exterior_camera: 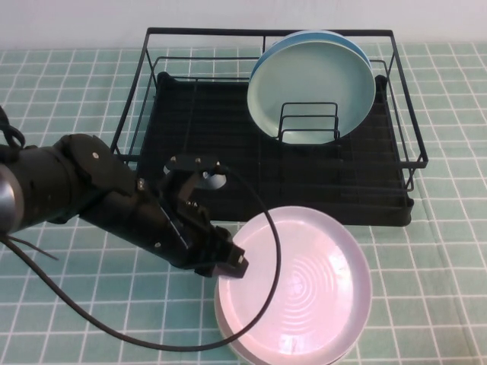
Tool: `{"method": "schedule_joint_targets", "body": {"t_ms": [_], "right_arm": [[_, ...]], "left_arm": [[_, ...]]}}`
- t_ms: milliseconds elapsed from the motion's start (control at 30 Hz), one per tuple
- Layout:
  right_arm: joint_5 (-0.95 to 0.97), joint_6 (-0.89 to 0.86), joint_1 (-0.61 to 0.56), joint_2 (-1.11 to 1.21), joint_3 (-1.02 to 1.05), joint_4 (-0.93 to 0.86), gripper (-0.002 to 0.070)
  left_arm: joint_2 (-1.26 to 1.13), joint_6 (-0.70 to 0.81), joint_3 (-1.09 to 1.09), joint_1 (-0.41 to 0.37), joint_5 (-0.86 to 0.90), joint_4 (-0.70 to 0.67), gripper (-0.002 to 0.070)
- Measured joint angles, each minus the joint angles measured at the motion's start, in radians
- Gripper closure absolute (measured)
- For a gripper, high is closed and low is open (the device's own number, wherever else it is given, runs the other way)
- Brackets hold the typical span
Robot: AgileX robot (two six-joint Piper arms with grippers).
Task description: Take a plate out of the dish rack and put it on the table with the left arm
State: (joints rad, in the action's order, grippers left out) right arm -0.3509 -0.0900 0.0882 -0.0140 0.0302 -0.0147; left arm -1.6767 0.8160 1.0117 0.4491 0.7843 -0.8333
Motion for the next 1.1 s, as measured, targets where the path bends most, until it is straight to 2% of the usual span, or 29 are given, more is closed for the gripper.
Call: {"method": "schedule_joint_targets", "body": {"t_ms": [200, 267, 467, 600, 800, 867, 967, 1033, 1100], "right_arm": [[0.000, 0.000, 0.000, 0.000, 0.000, 0.000, 0.0694], [0.000, 0.000, 0.000, 0.000, 0.000, 0.000, 0.0694], [0.000, 0.000, 0.000, 0.000, 0.000, 0.000, 0.0694], [0.000, 0.000, 0.000, 0.000, 0.000, 0.000, 0.0694], [0.000, 0.000, 0.000, 0.000, 0.000, 0.000, 0.0694], [0.000, 0.000, 0.000, 0.000, 0.000, 0.000, 0.0694], [0.000, 0.000, 0.000, 0.000, 0.000, 0.000, 0.0694], [0.000, 0.000, 0.000, 0.000, 0.000, 0.000, 0.0694], [0.000, 0.000, 0.000, 0.000, 0.000, 0.000, 0.0694]], "left_arm": [[-0.001, 0.005, 0.000, 0.000, 0.011, 0.050, 0.0391], [-0.001, 0.005, 0.000, 0.000, 0.017, 0.052, 0.0347], [0.003, -0.007, 0.004, 0.000, 0.065, 0.092, 0.0316], [0.047, -0.090, 0.028, 0.000, 0.090, 0.194, 0.0316], [0.193, -0.224, 0.042, 0.000, 0.064, 0.413, 0.0368], [0.251, -0.272, 0.042, 0.000, 0.044, 0.490, 0.0424], [0.337, -0.332, 0.042, 0.000, 0.031, 0.604, 0.0568], [0.390, -0.365, 0.042, 0.000, 0.031, 0.675, 0.0626], [0.445, -0.400, 0.035, 0.000, 0.021, 0.719, 0.0652]]}}
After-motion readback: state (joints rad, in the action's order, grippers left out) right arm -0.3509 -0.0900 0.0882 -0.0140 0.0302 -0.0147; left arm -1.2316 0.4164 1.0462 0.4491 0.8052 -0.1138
